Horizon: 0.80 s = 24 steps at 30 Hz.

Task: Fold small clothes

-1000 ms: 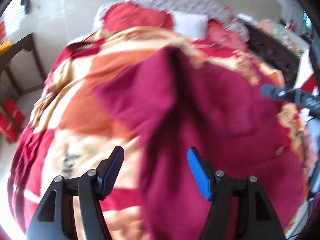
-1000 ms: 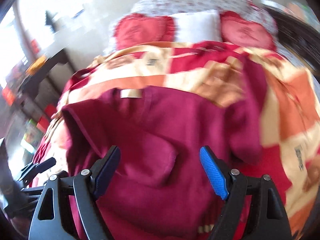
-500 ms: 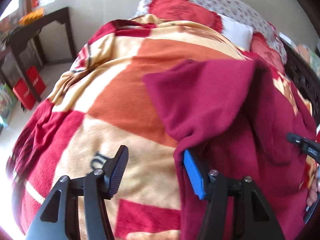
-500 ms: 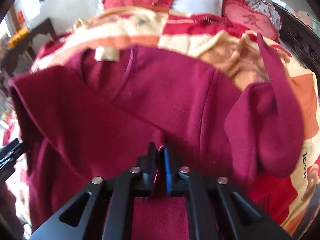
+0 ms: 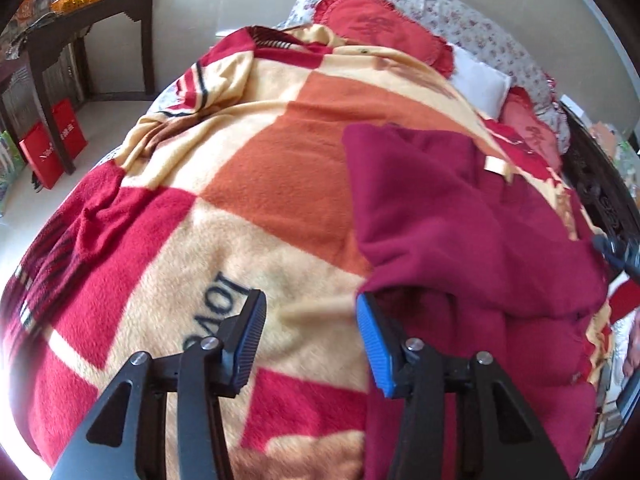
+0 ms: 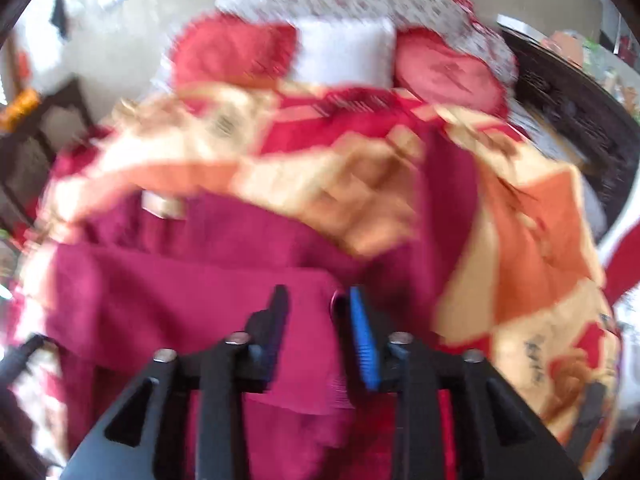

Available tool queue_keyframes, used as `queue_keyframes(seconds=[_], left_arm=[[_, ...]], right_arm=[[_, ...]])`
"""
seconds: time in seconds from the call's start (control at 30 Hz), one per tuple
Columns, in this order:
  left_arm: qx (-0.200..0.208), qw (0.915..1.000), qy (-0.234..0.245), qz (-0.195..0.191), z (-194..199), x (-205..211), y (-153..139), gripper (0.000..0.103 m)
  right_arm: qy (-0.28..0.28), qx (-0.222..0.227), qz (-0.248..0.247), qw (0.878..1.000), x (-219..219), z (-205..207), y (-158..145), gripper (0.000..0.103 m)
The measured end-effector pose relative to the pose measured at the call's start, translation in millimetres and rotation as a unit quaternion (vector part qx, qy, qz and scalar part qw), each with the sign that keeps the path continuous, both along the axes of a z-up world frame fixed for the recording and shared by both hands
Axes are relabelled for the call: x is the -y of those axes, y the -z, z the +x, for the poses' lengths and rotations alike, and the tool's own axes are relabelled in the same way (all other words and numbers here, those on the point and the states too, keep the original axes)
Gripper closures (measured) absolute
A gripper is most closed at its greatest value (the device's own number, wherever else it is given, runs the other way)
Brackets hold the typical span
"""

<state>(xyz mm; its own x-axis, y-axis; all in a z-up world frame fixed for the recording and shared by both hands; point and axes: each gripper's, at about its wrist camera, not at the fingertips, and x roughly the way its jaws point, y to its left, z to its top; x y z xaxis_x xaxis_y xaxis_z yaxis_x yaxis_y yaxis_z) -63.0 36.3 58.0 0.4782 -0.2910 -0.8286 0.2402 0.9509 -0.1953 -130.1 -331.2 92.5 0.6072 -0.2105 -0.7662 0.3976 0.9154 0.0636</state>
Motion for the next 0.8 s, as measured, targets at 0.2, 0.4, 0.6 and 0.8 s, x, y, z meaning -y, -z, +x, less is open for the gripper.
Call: queue_keyframes(seconds=[0.2,0.4,0.6,0.8], left_arm=[[0.008,0.9992,0.038,0.014,-11,17,5,0.041],[-0.003,0.9994,0.034,0.009,6,19,22,0.042],[-0.014,0.9978,0.061,-0.024,16,15,23,0.080],[0.007,0.9981,0.045,-0.043,26,-13,-2,0.088]], right_arm=[[-0.222,0.019,0.057,0.973,-105,76,-15,0.072],[-0.381,-0.025,-0.013,0.924,-212,163,10,0.072],[-0.417,-0.104,-0.009,0.903,-233,200,56,0.103],[-0.405,0.001,0.040,0.913,-228,199,17,0.103]])
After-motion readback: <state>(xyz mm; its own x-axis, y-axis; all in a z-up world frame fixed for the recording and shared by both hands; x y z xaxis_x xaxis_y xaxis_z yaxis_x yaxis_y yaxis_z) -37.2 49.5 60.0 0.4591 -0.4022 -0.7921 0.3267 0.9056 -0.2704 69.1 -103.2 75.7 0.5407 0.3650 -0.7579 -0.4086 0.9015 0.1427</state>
